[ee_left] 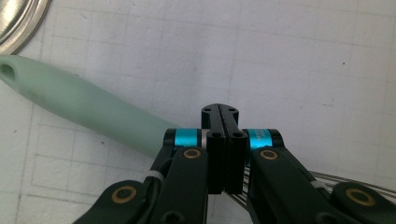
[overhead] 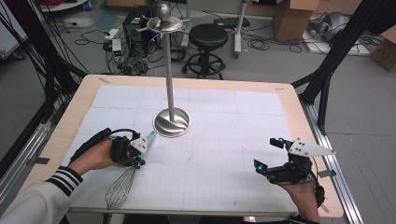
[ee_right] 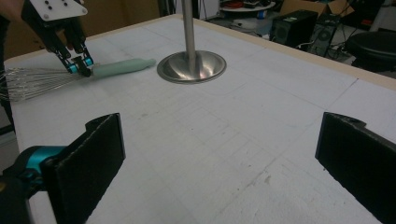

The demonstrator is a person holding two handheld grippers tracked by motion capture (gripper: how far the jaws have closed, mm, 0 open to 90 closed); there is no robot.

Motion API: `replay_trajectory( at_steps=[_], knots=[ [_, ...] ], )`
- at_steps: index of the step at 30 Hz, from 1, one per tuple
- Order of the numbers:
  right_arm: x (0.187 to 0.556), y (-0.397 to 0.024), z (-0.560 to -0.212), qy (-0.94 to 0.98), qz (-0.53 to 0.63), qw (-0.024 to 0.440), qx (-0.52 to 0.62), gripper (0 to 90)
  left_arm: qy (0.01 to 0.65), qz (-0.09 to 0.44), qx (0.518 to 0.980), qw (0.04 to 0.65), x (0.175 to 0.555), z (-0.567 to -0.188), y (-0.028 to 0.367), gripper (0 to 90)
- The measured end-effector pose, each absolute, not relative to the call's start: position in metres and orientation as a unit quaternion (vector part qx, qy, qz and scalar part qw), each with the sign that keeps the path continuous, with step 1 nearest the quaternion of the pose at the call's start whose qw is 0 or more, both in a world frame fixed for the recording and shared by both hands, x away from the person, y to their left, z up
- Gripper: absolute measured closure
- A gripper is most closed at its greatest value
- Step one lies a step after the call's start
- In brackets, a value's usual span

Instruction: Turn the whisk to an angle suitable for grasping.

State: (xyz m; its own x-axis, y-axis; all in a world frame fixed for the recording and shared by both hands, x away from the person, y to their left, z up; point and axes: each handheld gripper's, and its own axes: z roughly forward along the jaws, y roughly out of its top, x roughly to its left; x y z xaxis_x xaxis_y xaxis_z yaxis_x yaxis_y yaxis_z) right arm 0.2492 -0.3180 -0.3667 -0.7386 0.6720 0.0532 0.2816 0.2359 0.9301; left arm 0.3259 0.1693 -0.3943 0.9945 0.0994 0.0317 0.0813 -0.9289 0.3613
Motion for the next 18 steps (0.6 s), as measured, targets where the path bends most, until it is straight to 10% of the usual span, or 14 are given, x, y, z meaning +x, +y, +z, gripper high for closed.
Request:
replay_trajectory(
  at_steps=[18],
  knots=[
    [0.25, -0.316, -0.364, 0.763, 0.538, 0.182, 0.308, 0.5, 0.053, 0.04, 0.977, 0.2, 0.323, -0.378, 0.169, 89.3]
  ],
)
